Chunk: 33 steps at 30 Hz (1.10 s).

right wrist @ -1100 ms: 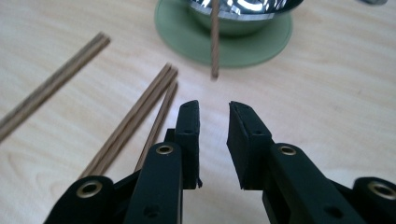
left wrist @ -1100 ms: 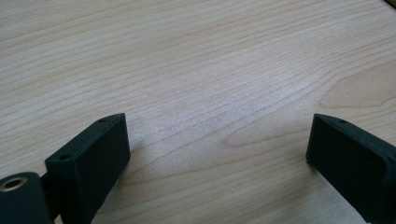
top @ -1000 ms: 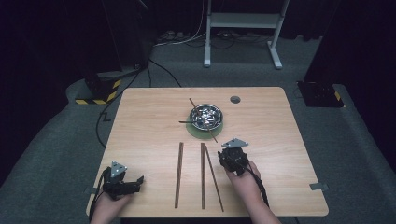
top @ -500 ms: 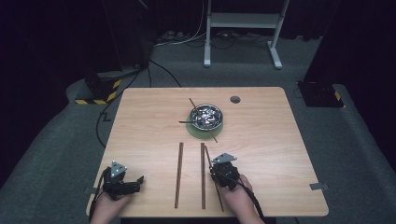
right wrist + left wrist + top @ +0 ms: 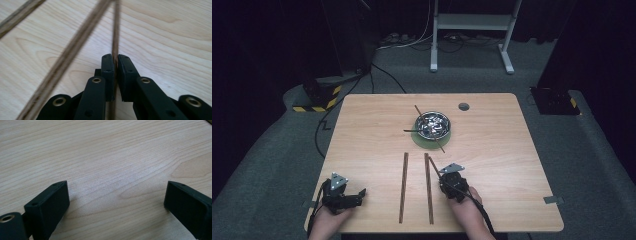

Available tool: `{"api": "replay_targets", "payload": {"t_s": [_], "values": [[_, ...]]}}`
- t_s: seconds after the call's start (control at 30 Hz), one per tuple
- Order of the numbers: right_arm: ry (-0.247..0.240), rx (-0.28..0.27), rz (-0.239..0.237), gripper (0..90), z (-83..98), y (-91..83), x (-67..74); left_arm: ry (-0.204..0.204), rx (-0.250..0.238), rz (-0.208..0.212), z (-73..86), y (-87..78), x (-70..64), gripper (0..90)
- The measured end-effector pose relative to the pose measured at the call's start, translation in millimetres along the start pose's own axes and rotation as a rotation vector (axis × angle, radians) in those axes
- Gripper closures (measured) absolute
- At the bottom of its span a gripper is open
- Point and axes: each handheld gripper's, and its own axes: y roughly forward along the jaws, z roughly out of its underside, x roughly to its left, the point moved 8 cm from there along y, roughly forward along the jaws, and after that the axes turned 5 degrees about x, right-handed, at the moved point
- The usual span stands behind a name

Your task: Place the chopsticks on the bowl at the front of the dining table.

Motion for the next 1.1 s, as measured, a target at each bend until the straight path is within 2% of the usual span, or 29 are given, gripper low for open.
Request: {"api": "replay_targets", "payload": {"t_s": [0.03, 0.17, 0.2, 0.23, 0.4, 0.5, 0.63, 0.73, 0.87, 1.1], "values": [[0.0, 0.0, 0.0, 83.3, 0.0, 0.0, 0.0, 0.0, 0.0, 0.0, 0.0, 0.0, 0.0, 6.1], [0.026, -0.004, 0.023, 83.4, 2.3, -1.1, -17.6, 0.0, -0.001, -0.001, 0.0, 0.1, 0.0, 6.1], [0.051, -0.001, 0.035, 83.4, 4.3, -2.1, -27.4, 0.0, 0.0, -0.001, 0.0, 0.0, 0.1, 6.1], [0.051, -0.001, 0.035, 83.4, 4.3, -2.1, -27.4, 0.0, 0.0, -0.001, 0.0, 0.0, 0.1, 6.1], [0.085, 0.004, 0.071, 83.4, 10.0, -5.4, -54.2, 0.0, 0.0, -0.001, 0.0, 0.0, 0.0, 6.1], [0.123, 0.003, 0.082, 83.3, 14.7, -8.1, -71.7, 0.0, 0.0, -0.001, 0.0, 0.0, 0.0, 6.1], [0.134, 0.006, 0.091, 82.4, 17.0, -9.6, -81.4, 0.0, 0.0, -0.001, 0.0, 0.0, 0.1, 6.1], [0.137, 0.006, 0.084, 77.2, 17.9, -10.1, -86.8, 0.0, 0.0, -0.001, 0.0, 0.0, 0.0, 6.1], [0.148, 0.004, 0.07, 74.9, 18.7, -10.6, -88.2, 0.0, 0.0, 0.0, 0.0, 0.0, 0.0, 6.1], [0.129, 0.024, 0.05, 72.3, 19.7, -12.2, -87.4, 0.0, 0.0, -0.001, 0.0, 0.0, 0.0, 6.0]]}}
